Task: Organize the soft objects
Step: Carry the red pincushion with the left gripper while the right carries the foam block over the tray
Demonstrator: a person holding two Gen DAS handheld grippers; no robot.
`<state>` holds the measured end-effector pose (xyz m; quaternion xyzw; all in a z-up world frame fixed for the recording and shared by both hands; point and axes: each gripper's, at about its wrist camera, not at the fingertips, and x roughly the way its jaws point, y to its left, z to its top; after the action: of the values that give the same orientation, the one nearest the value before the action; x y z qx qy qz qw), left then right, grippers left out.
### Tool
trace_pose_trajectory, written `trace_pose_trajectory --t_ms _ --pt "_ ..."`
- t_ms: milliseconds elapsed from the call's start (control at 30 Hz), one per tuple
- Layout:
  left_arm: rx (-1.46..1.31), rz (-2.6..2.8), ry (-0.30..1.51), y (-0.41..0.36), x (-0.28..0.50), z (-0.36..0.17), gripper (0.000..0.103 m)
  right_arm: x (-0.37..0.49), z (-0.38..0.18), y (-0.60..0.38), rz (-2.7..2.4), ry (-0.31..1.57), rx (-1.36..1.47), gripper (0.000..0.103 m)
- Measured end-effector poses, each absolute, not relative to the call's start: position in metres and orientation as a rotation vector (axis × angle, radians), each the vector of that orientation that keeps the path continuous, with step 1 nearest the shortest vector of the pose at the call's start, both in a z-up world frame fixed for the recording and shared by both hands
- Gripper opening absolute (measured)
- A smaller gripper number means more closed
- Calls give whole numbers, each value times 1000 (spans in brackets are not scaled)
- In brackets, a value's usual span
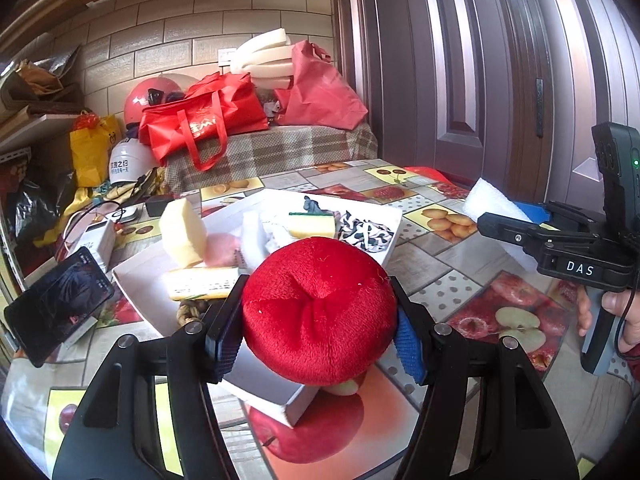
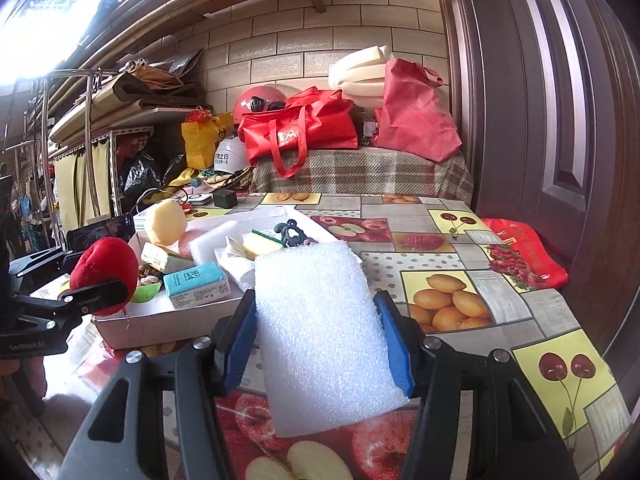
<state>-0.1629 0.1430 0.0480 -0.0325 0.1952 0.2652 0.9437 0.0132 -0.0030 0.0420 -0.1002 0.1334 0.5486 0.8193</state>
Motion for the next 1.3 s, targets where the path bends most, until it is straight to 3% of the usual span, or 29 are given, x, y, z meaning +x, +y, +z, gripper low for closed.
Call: trace_pose_trajectory --t_ms 467,1300 --pt "-111 677 390 185 -190 44 65 -11 41 30 1254 287 -234 58" --pt "-69 741 411 222 -153 44 65 -40 41 92 1342 269 -254 58"
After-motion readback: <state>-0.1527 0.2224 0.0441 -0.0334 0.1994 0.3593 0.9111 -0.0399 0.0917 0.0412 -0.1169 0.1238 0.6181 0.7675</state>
